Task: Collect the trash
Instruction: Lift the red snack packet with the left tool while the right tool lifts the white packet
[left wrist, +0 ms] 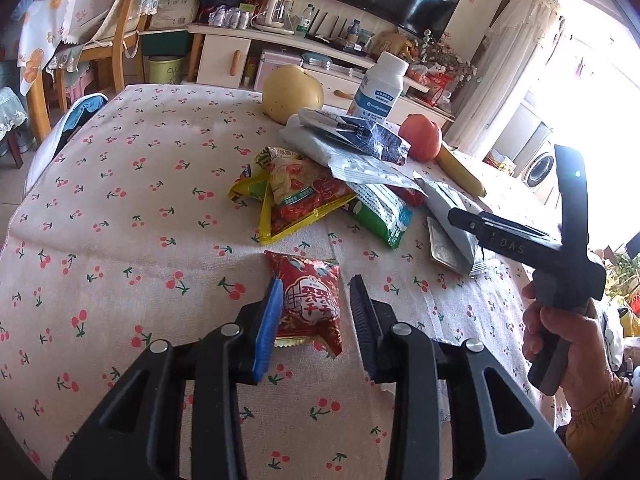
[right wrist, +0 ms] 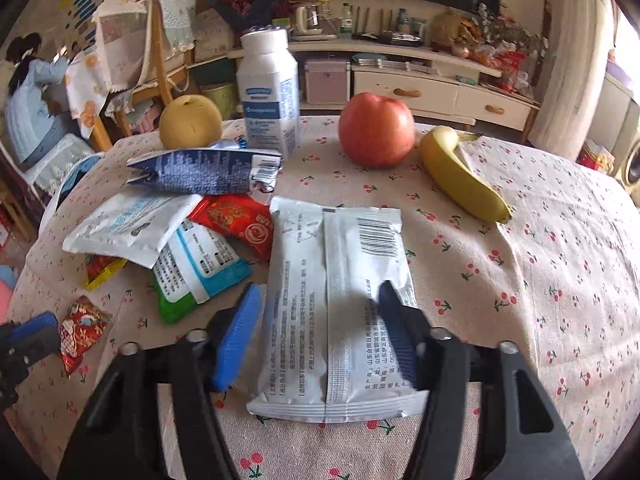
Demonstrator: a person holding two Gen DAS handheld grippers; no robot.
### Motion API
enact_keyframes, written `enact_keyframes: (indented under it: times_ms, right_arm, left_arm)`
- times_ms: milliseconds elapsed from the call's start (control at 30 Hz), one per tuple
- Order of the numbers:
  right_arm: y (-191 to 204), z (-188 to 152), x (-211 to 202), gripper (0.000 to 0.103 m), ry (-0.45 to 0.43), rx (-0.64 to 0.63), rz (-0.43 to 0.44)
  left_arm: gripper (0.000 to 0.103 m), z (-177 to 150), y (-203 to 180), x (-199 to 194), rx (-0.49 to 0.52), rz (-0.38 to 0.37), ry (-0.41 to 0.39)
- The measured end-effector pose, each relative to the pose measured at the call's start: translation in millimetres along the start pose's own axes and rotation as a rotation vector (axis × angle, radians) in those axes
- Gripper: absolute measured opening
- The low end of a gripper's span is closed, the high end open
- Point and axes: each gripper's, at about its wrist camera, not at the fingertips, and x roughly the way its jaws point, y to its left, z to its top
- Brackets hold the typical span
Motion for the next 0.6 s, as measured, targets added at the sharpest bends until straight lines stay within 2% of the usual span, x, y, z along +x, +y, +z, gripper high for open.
enact_keyframes:
  times_ms: [33, 133, 200, 233, 267, 300, 367, 467, 533, 567, 600]
  right_arm:
    - [-4, 2, 0, 0.094, 0.002, 0.024, -0.002]
    - [-9, 1, 2, 0.094, 0.018, 0.062, 0.02]
    - [-7, 0, 10, 0.096, 0.049, 0.056, 0.032]
    - [-5, 0, 13, 0.096, 0.056, 0.037, 0.017]
    - [-2, -1, 15, 0.096, 0.052, 0.007, -0.008]
    - [1, -2, 19, 0.098, 0.053, -0.023, -0.03]
    - [5, -2, 28, 0.099, 0.073, -0.069, -0.051]
    - [-6, 0, 36, 0.099, 0.095, 0.007, 0.009]
    - [-13, 3, 37, 0.099, 0.099, 0.038, 0.013]
    - [-13, 4, 37, 0.099, 0.102, 0.035, 0.024]
    - [-14, 4, 37, 0.097, 0.103, 0.037, 0.025]
  left_arm:
    - [0.037, -1, 0, 1, 0.004, 0.002, 0.008]
    - [0.037, -6, 0, 3, 0.036, 0.012, 0.035]
    - [0.047, -8, 1, 6, 0.057, 0.006, 0.061]
    - [0.052, -9, 1, 7, 0.064, 0.015, 0.07]
    - [0.061, -10, 1, 9, 0.069, 0.031, 0.074]
    - [0.064, -11, 1, 11, 0.074, 0.043, 0.079]
    - [0.065, -12, -3, 13, 0.105, 0.069, 0.072]
    - [0.065, -11, -12, 20, 0.162, 0.116, 0.069]
    - [0.059, -11, -19, 24, 0.203, 0.149, 0.07]
    - [0.05, -11, -22, 25, 0.223, 0.165, 0.068]
    - [0.045, -12, -26, 27, 0.247, 0.182, 0.067]
